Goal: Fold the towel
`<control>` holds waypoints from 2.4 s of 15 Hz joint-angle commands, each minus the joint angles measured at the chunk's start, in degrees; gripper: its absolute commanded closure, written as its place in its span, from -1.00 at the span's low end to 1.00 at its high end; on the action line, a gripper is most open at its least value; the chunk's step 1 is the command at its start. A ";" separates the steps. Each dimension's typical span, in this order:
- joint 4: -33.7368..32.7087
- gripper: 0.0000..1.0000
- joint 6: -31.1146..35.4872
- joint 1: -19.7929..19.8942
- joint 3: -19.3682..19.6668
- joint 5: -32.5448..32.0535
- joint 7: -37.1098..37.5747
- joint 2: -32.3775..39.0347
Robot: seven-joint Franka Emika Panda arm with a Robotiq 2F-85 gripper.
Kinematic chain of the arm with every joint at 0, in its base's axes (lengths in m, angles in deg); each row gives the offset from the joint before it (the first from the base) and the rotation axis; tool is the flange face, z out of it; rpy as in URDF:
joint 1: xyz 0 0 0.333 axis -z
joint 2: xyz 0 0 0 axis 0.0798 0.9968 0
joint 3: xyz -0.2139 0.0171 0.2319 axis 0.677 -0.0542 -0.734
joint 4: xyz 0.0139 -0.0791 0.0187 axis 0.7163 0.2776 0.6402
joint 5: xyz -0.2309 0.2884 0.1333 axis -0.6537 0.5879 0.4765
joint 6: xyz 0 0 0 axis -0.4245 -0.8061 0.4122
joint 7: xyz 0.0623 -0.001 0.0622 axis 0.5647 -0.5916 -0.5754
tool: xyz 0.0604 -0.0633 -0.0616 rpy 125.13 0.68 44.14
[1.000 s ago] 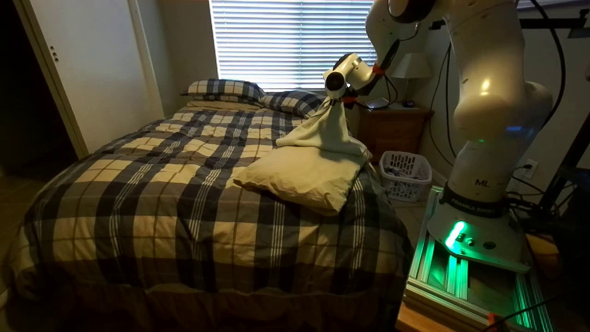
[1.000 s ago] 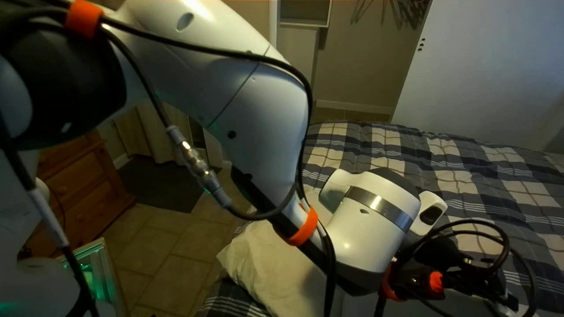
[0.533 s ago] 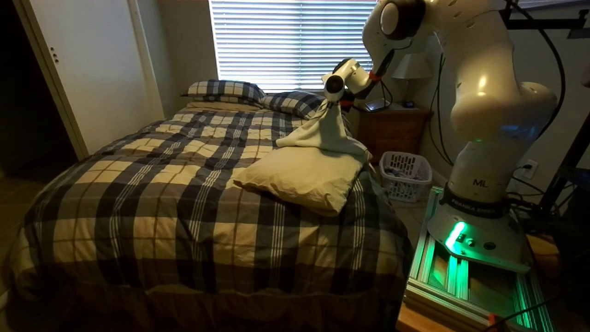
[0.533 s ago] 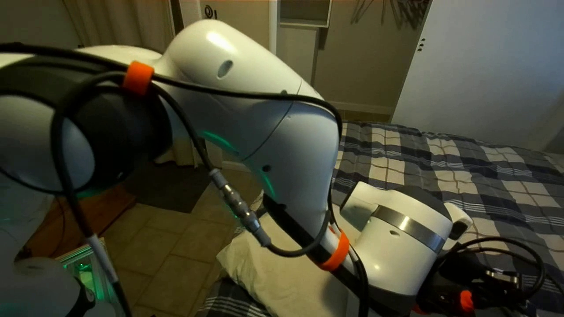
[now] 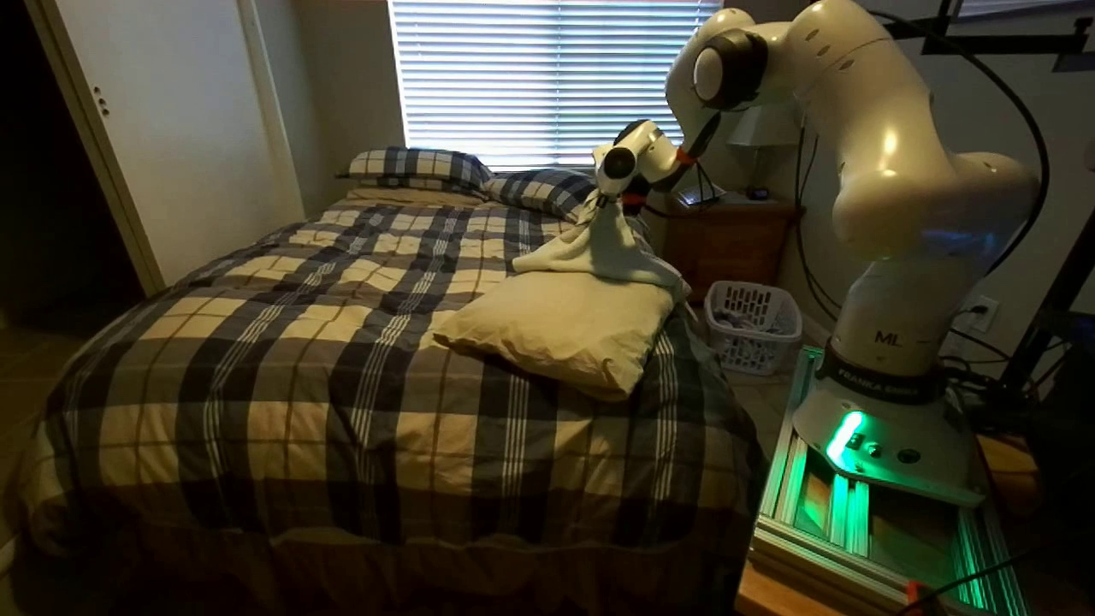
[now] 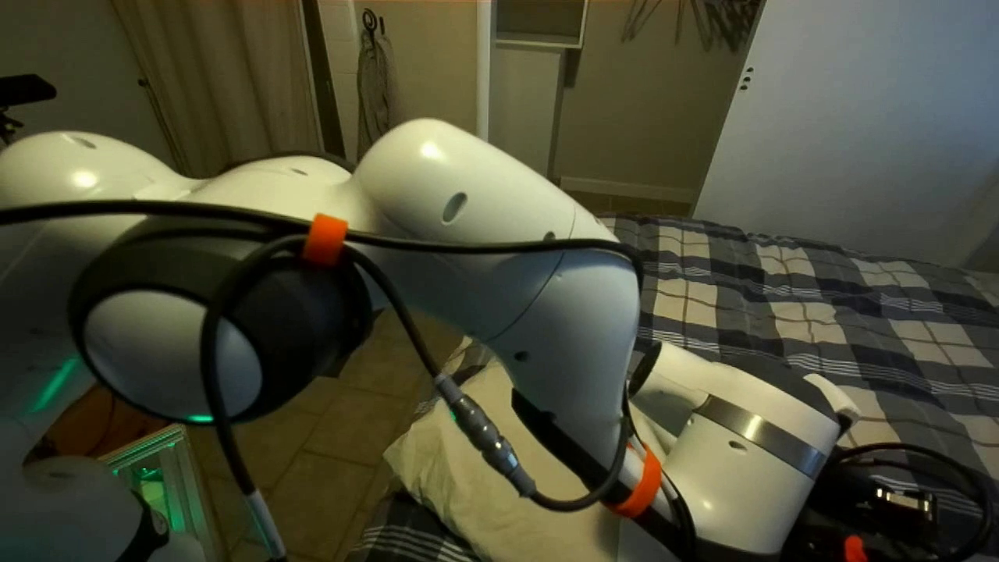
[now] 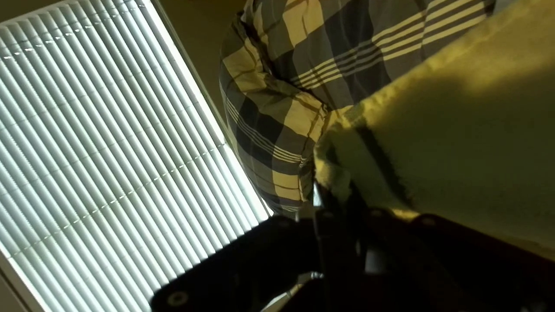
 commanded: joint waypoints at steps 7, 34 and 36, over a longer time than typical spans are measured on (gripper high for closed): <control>-12.84 0.09 4.95 2.66 -2.08 1.36 -0.91 9.43; 19.17 -1.00 -8.83 4.52 -2.76 71.51 -67.87 -13.56; 20.42 -1.00 -8.74 5.59 -3.28 81.05 -75.17 -14.32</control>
